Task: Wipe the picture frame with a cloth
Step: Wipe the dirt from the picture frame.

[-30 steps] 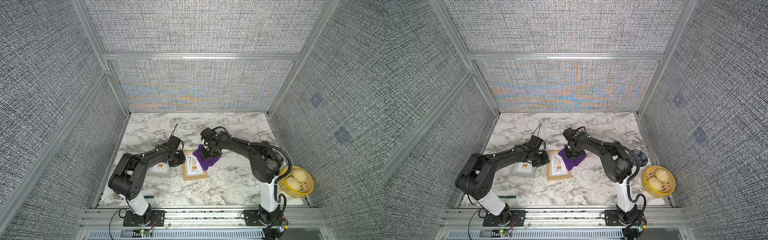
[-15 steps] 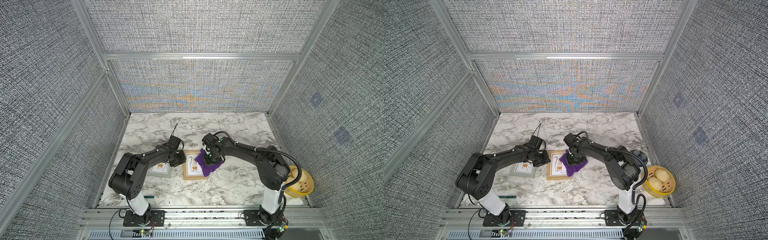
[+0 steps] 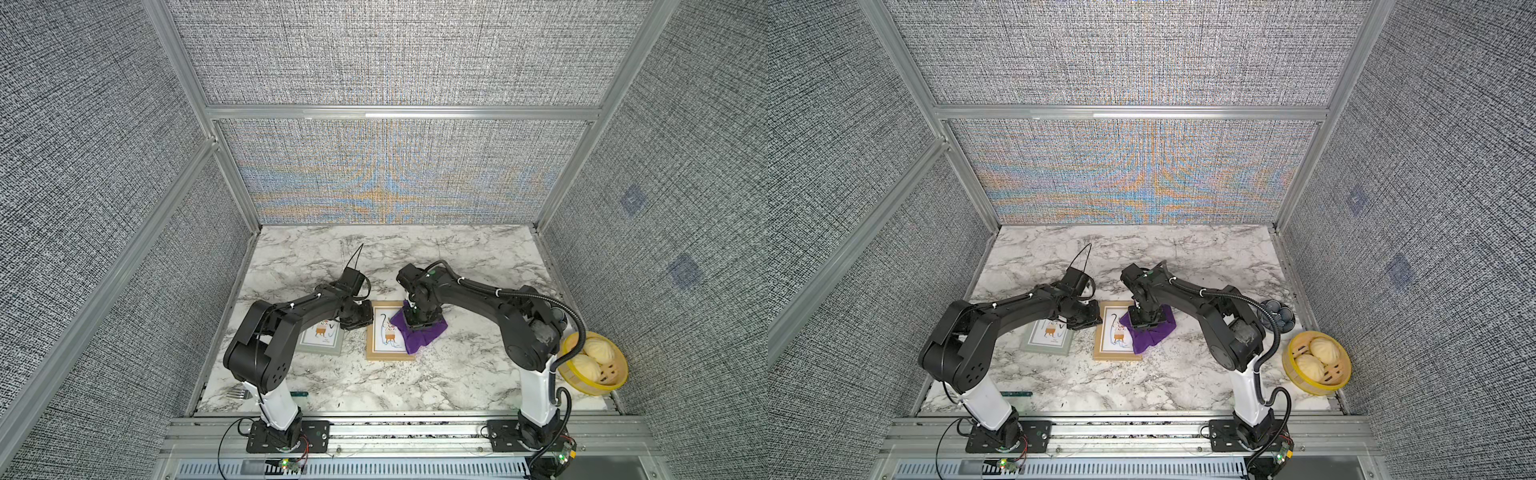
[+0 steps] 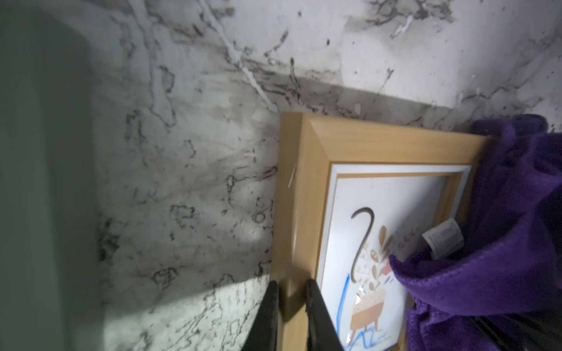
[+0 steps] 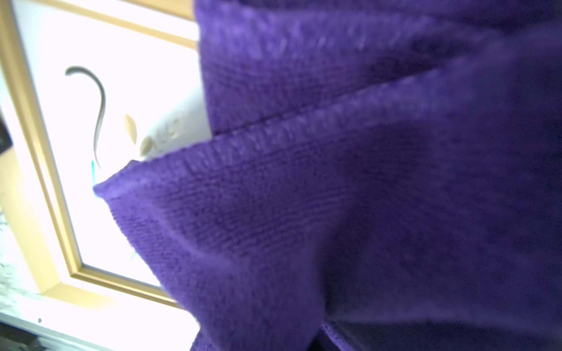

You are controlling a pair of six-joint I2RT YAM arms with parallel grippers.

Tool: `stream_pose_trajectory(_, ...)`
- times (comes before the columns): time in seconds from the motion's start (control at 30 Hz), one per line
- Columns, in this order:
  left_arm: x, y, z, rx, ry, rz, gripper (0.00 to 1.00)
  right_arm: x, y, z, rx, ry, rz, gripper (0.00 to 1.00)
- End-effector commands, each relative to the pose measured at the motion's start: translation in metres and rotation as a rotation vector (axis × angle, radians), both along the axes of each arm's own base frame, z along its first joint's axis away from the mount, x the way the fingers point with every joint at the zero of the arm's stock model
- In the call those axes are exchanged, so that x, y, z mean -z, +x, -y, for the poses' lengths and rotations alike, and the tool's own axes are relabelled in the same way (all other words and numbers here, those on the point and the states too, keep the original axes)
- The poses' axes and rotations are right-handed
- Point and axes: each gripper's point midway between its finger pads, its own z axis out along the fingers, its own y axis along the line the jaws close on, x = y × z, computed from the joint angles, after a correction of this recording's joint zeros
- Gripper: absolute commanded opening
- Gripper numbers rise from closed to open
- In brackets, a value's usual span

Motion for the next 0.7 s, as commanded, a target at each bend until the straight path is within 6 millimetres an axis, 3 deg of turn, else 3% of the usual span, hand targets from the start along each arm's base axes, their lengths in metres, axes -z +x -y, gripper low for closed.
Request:
stream_pose_trajectory(0.0, 0.047, -0.075, -0.07, 0.074, 0.361, -0.291, 0.09, -0.003, 0.042, -0.029, 0.079, 0.127, 0.125, 0.0)
stream_pose_trajectory(0.2, 0.051, -0.077, -0.068, 0.122, 0.378, -0.293, 0.08, -0.014, 0.073, -0.033, 0.126, 0.156, 0.179, 0.0)
stream_pose_trajectory(0.43, 0.056, -0.075, -0.068, 0.095, 0.387, -0.291, 0.06, -0.009, 0.097, -0.035, 0.12, 0.117, 0.217, 0.0)
stream_pose_trajectory(0.53, 0.056, -0.074, -0.067, 0.038, 0.388, -0.295, 0.06, -0.016, 0.089, -0.035, 0.088, 0.124, 0.23, 0.0)
stream_pose_trajectory(0.67, 0.06, -0.074, -0.066, -0.07, 0.378, -0.309, 0.05, -0.015, 0.05, -0.035, 0.005, 0.11, 0.195, 0.0)
